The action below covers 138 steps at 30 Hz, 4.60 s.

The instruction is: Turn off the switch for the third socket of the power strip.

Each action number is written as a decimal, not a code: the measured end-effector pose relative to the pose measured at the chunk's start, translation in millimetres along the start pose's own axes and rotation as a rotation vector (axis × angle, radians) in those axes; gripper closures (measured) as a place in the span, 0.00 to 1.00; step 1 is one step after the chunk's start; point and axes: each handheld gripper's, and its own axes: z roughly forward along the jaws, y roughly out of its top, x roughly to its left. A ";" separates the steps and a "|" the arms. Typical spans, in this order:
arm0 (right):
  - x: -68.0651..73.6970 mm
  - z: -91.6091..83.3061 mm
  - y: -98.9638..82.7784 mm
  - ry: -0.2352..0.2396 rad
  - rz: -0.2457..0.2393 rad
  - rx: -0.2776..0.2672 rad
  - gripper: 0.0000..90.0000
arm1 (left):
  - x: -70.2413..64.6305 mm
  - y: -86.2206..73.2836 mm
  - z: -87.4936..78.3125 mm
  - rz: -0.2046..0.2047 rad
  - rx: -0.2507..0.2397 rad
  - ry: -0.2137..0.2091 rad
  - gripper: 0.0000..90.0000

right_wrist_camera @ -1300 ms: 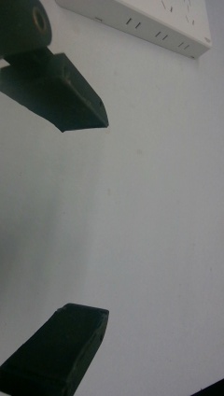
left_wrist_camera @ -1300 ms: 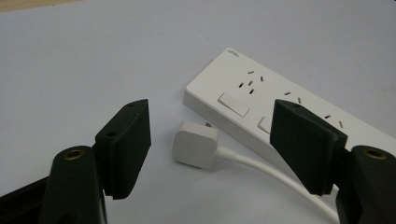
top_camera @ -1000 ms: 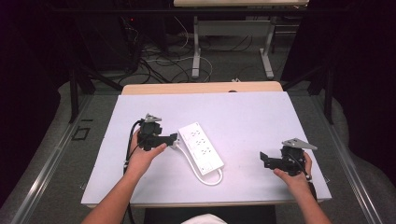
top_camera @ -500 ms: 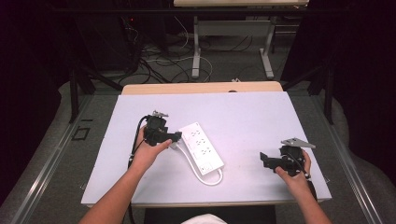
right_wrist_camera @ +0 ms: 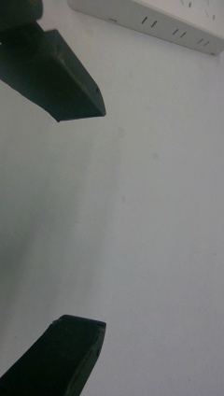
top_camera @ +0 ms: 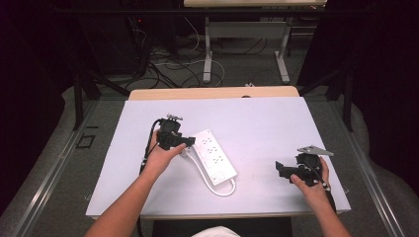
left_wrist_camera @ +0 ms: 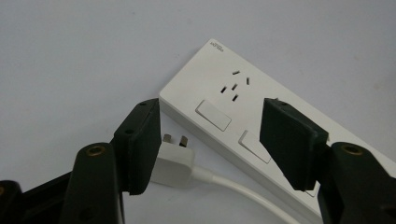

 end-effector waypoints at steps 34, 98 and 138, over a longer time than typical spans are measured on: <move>3.6 -1.6 0.7 0.014 0.012 0.071 0.18 | -3.8 18.5 39.0 0.004 0.105 -0.019 0.80; 0.3 0.2 1.2 0.041 0.032 0.084 0.21 | 1.2 18.0 64.0 0.031 0.144 0.031 1.00; -0.5 1.9 1.7 0.050 0.041 0.087 0.21 | 0.4 32.6 43.6 -0.002 0.152 0.023 0.98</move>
